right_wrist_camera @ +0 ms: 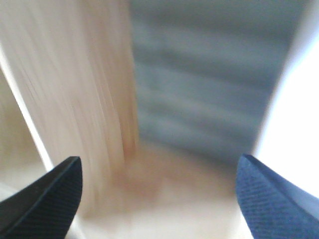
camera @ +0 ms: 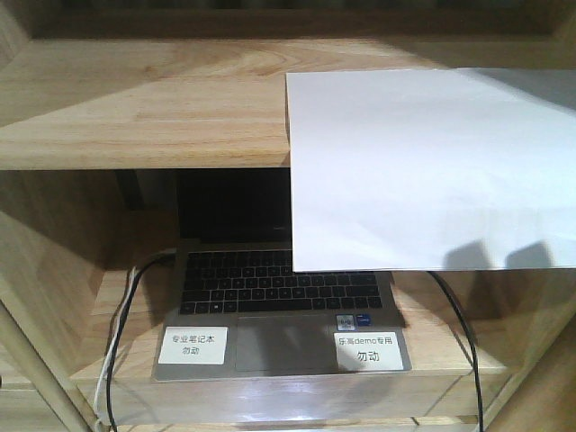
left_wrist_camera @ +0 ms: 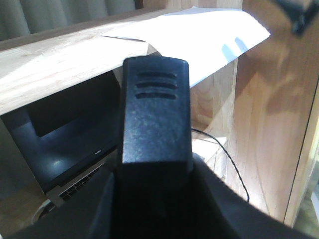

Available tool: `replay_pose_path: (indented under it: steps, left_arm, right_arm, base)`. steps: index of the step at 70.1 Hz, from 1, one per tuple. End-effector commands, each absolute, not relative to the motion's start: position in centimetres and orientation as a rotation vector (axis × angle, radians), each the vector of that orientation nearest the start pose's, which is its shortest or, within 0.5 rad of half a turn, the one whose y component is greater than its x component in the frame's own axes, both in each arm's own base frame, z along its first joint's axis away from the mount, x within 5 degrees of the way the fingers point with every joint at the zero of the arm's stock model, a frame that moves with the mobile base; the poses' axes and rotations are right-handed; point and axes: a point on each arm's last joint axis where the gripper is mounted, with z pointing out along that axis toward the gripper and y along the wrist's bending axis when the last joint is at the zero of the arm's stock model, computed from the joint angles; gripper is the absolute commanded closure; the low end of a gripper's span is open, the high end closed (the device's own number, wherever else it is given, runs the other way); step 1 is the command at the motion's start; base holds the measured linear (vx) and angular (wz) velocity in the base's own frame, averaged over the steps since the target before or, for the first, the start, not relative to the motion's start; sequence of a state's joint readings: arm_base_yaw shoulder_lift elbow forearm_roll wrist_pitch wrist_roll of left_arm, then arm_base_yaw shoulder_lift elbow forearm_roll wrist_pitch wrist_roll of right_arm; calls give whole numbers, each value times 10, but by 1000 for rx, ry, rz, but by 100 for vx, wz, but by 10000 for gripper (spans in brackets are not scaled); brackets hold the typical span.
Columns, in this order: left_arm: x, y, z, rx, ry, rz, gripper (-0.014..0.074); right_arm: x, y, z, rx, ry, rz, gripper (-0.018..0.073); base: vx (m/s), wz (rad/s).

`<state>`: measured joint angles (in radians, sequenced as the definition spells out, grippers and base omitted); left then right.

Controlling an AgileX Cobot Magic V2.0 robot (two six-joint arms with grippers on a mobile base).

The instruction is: Grab stapler and paper to desk for stapling

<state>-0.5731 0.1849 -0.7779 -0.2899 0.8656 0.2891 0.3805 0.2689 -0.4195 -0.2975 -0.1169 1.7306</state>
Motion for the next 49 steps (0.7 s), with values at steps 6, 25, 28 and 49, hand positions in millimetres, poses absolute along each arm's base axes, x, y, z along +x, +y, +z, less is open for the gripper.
replay_pose_path:
  steps: [6, 25, 28, 49]
  left_arm:
    - [-11, -16, 390, 665, 1495, -573, 603]
    - [-11, -16, 390, 665, 1495, -573, 603]
    - [-11, -16, 390, 665, 1495, -573, 603]
    - [-11, -16, 390, 665, 1495, -573, 603]
  right_arm:
    - [48, 30, 346, 583, 1325, 1634, -31]
    - [49, 35, 332, 518, 1542, 1558, -31]
    - [50, 36, 328, 529, 1565, 1540, -31]
    - [64, 58, 275, 508, 1560, 1701, -31]
  base:
    - [0, 0]
    - [0, 0]
    - [0, 0]
    - [0, 0]
